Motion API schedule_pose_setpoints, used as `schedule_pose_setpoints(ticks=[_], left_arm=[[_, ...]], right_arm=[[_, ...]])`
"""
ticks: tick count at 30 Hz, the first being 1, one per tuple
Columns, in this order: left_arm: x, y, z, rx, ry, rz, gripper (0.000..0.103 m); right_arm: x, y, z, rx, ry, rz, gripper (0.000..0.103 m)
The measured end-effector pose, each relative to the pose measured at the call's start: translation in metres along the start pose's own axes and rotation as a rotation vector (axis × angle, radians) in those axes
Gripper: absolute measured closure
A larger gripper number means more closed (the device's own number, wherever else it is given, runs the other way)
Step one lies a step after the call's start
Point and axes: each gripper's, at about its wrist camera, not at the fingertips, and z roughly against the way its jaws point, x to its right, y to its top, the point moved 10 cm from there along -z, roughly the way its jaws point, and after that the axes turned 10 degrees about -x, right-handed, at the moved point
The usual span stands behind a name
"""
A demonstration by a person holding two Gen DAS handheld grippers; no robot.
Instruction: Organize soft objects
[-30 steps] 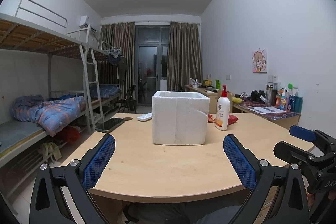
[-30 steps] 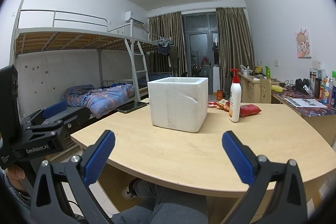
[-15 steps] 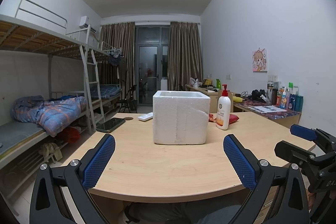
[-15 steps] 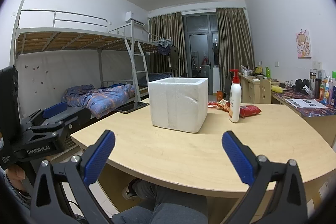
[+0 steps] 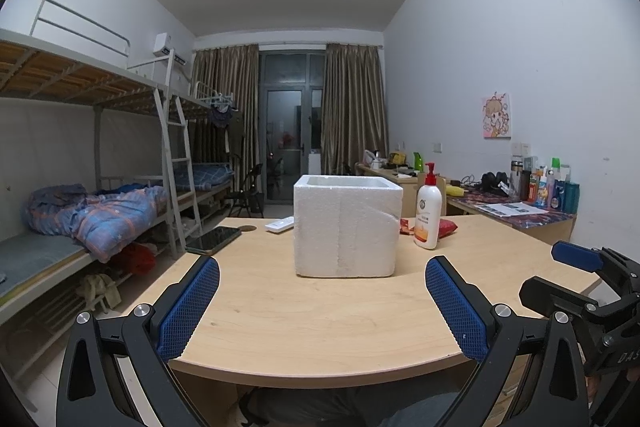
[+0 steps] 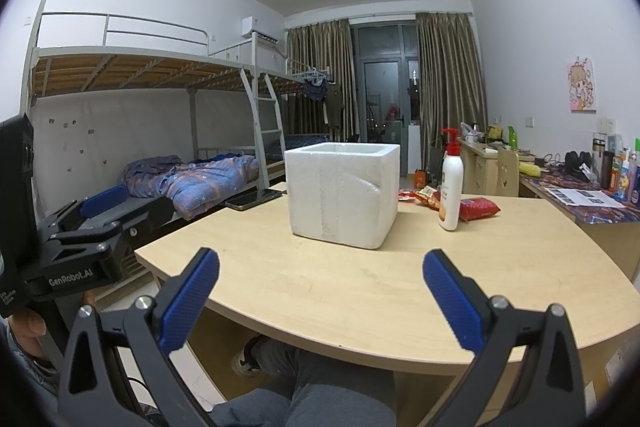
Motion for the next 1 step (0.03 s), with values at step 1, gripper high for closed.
schedule_pose_setpoints(ticks=[1], left_arm=[[-0.0011, 0.0006, 0.0006, 0.003, 0.004, 0.004, 0.000]], right_arm=[[-0.0003, -0.0001, 0.0002, 0.001, 0.000, 0.001, 0.000]])
